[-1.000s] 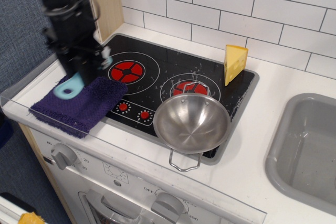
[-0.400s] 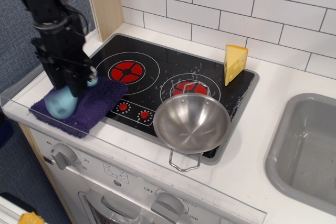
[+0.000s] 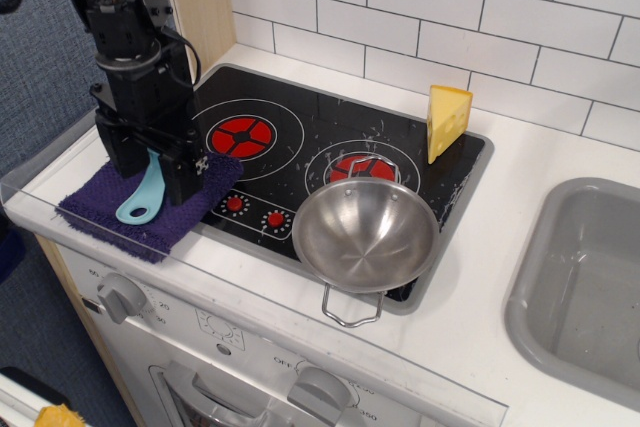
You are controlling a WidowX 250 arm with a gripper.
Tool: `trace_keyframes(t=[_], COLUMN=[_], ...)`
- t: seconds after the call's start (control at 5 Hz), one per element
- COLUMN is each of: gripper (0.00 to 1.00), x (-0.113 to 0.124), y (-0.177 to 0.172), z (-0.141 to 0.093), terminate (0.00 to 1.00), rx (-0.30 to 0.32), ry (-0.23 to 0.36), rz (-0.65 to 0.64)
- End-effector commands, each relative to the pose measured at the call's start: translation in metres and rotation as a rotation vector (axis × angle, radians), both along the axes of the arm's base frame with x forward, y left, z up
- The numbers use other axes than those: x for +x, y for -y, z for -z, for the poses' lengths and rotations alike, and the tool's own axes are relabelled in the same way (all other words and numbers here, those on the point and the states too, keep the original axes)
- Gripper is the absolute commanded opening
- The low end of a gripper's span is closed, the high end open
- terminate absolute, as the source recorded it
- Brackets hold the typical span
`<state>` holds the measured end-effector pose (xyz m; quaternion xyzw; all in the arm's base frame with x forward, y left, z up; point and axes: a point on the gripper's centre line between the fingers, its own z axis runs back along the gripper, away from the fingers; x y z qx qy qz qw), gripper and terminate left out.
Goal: Pick up the blue brush and place it on the purple towel
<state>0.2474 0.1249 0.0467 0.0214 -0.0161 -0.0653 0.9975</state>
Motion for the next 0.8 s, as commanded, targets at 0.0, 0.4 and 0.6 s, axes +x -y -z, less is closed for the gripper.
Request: trace_keyframes(t=[0.0, 0.4, 0.6], gripper=[1.0, 1.0, 1.0], x=[-0.007, -0.014, -0.014], y=[0.005, 0.013, 0.013], z=[-0.06, -0.049, -0.049], terminate=[0.0, 0.0, 0.0], rx=[0.062, 0.093, 0.093], ry=[0.056, -0.025, -0.025], rz=[-0.03, -0.115, -0.115])
